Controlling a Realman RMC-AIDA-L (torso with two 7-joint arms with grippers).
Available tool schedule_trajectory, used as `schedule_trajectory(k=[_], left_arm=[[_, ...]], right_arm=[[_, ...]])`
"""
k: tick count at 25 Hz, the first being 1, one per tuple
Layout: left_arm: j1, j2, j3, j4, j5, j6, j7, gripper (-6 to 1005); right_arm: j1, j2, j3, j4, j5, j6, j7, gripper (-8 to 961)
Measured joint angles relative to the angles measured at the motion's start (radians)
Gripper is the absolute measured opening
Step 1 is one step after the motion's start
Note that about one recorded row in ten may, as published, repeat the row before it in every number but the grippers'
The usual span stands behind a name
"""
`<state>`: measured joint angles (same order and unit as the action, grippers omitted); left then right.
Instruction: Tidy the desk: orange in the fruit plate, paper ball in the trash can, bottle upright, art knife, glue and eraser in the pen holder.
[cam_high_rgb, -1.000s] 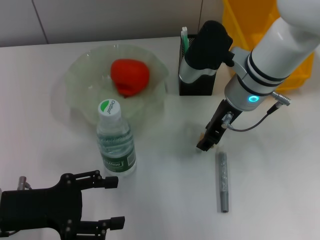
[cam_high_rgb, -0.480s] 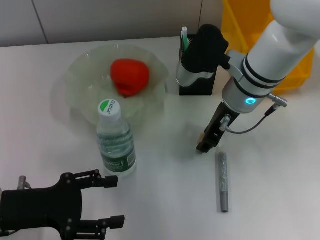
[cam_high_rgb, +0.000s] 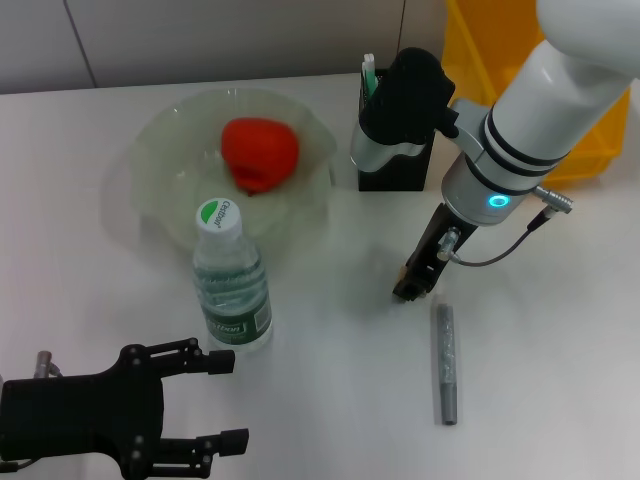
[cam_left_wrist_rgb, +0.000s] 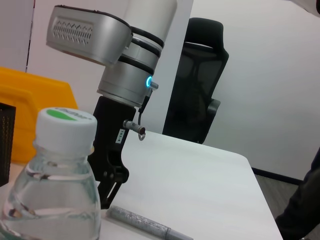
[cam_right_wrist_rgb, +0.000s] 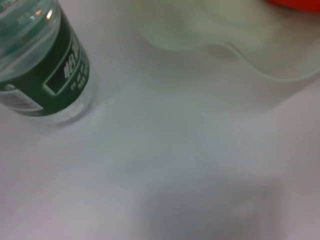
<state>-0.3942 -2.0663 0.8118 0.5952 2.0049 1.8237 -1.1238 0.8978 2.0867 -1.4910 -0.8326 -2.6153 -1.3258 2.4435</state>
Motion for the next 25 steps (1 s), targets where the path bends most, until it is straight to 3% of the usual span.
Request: schedule_trajectory(k=[15,20,25], left_arm=[[-0.002,0.002,0.0,0.002,0.0,-0.005,-0.001,815],[-0.004,0.003,0.0,0.0,0.0,-0.006,0.0,815],[-0.005,0.003,-0.001,0.0,0.0,-0.007,0.0,815]], right_arm=[[0.019,-0.002,0.002,0.036,-0.004,0.002,0.008,279],[-0.012,-0.007,0.036,-0.082,-0.008,-0.053,0.014,262],[-0.046,-0.01,0.139,-0.282,-0.061,-0.123,0.015,257]])
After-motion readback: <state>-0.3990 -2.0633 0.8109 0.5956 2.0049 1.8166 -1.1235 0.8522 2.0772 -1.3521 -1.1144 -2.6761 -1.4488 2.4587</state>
